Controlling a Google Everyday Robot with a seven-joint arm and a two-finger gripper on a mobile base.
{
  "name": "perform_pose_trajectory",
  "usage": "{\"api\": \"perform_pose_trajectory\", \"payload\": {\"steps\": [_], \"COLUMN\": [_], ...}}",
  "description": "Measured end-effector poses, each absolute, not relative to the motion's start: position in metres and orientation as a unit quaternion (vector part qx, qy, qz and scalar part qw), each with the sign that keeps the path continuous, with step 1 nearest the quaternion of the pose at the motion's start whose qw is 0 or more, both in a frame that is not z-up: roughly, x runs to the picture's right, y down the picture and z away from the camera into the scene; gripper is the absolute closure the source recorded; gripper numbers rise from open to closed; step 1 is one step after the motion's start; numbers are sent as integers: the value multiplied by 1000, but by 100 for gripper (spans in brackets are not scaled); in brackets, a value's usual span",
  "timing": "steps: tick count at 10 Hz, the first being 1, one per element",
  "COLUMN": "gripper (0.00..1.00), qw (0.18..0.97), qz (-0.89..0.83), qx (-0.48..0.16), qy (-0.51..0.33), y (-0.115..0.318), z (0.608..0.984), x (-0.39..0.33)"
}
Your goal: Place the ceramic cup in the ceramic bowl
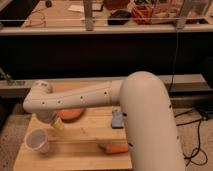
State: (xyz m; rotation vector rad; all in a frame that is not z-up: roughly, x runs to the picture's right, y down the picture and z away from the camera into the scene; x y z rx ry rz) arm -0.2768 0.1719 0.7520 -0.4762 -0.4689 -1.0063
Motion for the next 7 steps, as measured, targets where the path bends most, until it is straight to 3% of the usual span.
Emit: {"api": "perform_pose_trajectory", "payload": {"steps": [2,5,7], "gripper": [25,21,38], "qw": [822,823,823], "qz": [-475,-475,-476], "qx": [-219,-214,-211], "qy": [-222,-227,-228], "y": [180,185,185], "z": [760,764,766], "x": [-277,-277,-277]}}
